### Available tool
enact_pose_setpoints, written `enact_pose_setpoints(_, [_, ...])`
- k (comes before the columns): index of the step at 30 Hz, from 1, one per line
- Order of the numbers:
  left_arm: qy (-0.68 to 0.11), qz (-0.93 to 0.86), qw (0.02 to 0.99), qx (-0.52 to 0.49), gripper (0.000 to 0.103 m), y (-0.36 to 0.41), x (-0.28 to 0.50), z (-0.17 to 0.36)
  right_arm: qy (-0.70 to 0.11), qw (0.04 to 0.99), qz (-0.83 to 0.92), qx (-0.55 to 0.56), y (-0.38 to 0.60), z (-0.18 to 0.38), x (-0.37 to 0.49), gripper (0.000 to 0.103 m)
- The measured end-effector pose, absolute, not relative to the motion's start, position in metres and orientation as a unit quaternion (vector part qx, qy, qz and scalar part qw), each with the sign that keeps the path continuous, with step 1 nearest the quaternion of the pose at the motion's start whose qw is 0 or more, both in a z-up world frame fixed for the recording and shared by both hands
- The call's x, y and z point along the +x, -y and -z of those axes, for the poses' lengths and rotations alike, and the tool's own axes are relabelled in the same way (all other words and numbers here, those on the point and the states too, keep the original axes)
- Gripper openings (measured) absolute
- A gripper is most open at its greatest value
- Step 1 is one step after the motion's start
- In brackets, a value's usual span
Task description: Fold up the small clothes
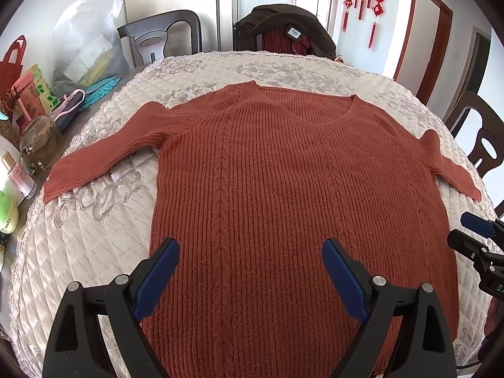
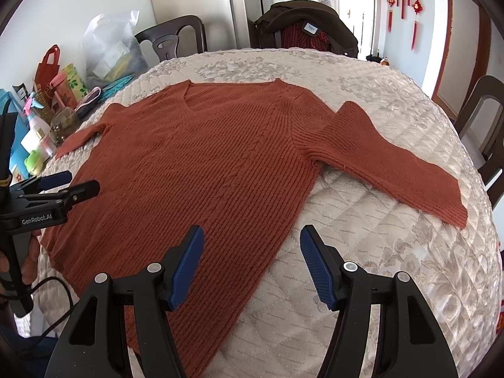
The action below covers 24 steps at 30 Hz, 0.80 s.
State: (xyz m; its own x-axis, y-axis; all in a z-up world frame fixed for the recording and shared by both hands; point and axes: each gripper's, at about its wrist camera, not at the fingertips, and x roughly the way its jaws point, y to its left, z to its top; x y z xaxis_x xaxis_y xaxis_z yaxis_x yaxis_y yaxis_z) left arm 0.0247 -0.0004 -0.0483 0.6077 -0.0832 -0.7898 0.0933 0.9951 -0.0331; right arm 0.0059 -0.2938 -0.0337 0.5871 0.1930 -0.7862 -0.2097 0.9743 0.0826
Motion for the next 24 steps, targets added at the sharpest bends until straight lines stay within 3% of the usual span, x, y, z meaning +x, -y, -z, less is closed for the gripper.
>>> enact_pose_setpoints(24, [-0.41, -0.005, 0.912, -0.019, 0.093, -0.052, 0.033, 0.039, -0.427, 0.894, -0.131, -0.021, 0.266, 0.023, 0.016, 0.064])
